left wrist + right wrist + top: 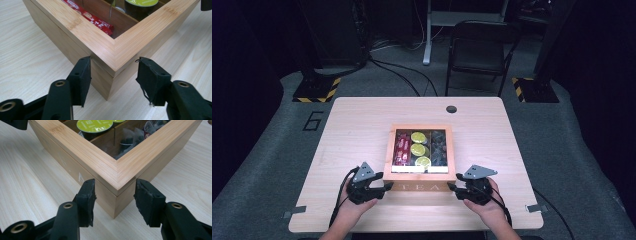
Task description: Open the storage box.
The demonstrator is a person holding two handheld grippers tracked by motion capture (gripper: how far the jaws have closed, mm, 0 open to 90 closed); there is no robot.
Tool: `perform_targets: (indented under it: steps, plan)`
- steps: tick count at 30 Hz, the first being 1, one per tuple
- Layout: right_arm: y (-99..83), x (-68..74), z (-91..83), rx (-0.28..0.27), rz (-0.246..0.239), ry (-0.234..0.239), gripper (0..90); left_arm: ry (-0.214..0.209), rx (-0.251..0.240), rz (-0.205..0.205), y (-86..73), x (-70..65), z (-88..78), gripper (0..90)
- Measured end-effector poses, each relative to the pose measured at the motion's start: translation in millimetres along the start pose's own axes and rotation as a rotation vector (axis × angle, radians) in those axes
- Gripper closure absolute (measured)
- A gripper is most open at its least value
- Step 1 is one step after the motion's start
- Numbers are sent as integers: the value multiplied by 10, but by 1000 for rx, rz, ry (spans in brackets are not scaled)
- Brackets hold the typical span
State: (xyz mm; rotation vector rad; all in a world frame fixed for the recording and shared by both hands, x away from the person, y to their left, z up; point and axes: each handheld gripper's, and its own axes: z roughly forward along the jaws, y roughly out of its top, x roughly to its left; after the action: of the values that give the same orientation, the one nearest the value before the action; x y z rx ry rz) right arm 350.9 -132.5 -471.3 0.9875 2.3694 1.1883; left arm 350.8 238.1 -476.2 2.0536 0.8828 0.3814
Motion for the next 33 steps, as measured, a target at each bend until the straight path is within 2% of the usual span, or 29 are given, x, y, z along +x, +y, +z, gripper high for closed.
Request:
perform_targets:
  steps: [8,13,21,22,33]
  plan:
    - [0,-10,24,9,-7,-6,539,15,-5,10,5,-9,6,457]
    - [0,-5,24,6,-4,-7,539,6,5,9,15,-3,-3,457]
    - [10,1,19,-1,-4,-8,551,-2,-12,-15,21,-5,-16,457]
    - [13,8,19,-5,9,-14,552,0,-13,-11,25,-3,-21,457]
    - [46,13,-27,-62,11,-25,552,37,-59,4,77,-32,-43,483]
